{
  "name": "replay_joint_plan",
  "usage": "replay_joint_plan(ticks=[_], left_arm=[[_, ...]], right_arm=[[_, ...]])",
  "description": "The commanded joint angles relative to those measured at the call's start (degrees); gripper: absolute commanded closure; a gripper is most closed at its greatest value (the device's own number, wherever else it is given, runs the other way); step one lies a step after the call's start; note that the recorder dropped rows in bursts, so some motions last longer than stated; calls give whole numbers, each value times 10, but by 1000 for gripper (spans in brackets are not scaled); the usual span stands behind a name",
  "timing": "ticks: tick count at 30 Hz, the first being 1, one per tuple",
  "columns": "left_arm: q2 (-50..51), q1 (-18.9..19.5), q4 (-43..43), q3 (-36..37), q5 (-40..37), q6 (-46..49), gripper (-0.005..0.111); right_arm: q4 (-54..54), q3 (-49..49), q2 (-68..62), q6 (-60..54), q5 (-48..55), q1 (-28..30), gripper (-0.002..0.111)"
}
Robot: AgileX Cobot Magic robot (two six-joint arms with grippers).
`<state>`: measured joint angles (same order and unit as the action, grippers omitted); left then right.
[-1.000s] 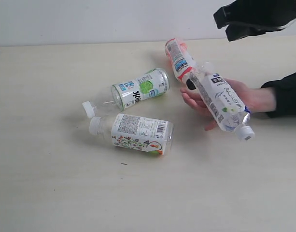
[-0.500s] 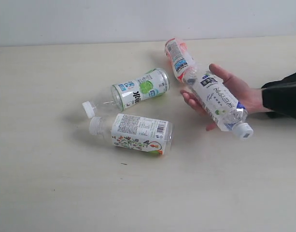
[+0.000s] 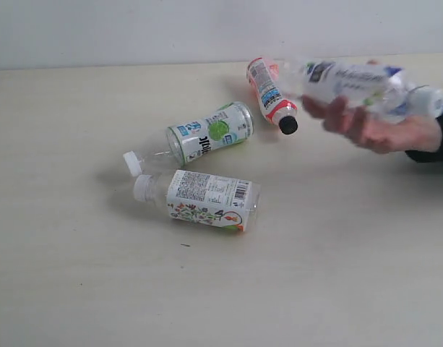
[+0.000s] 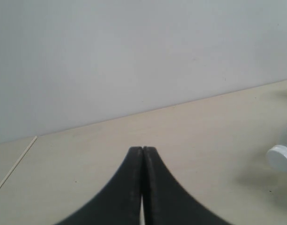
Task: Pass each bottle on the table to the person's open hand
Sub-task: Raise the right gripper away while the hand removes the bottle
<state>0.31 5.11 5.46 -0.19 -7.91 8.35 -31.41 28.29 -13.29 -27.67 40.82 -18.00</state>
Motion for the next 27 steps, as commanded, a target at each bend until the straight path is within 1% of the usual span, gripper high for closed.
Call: replay_joint_plan(ticks=[1,27], left_arm=[[-3,-2,0,2,3,0,107],[-3,-2,0,2,3,0,107]], right_arm=[[5,-5,19,-2,-2,0,108],[5,-5,25,-2,-2,0,108]])
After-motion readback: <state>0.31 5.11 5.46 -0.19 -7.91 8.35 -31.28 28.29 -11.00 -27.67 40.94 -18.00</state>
